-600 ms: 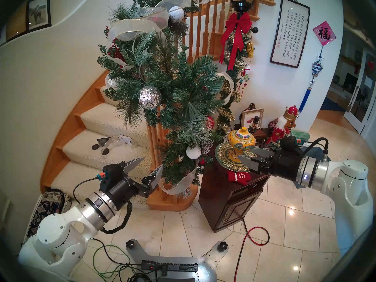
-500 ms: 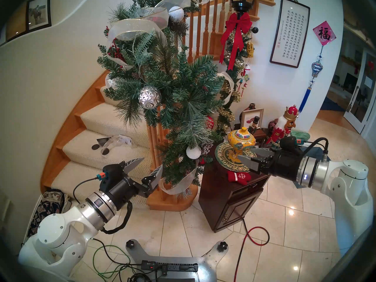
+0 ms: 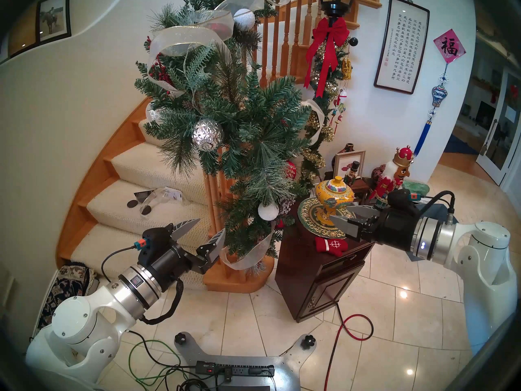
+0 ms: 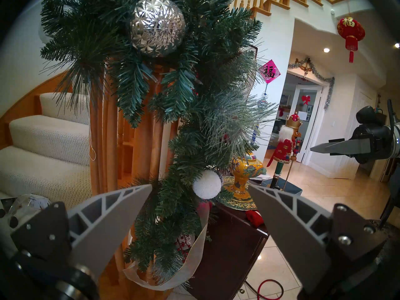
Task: Hang the ornament onto the Christmas-tree-style decoration
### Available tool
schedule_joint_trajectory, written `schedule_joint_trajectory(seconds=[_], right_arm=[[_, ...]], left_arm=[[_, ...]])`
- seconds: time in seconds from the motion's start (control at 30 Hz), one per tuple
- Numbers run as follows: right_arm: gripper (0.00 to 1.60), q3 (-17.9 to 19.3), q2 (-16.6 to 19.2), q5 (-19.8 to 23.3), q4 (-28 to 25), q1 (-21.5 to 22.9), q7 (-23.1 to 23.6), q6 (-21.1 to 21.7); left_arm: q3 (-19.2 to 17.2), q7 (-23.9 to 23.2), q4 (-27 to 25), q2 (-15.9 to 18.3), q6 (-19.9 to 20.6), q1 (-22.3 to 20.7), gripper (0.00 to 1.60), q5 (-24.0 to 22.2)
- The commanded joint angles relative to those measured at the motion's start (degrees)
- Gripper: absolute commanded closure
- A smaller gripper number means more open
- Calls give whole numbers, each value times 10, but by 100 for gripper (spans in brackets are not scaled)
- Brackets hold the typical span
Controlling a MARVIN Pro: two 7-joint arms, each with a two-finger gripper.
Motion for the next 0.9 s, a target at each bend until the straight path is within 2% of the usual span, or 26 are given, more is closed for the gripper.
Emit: schedule_joint_trajectory(seconds=[0.0, 0.43, 0.87], right_arm=[[0, -19, 16, 2, 12, 12, 2, 6], [0, -66, 39, 1, 35, 31, -3, 29], [0, -122, 43, 11, 67, 71, -24, 45]], left_arm=[[0, 1, -5, -1, -1, 0, 0, 0], [0, 0, -5, -1, -1, 0, 0, 0], [0, 0, -4, -1, -1, 0, 0, 0]])
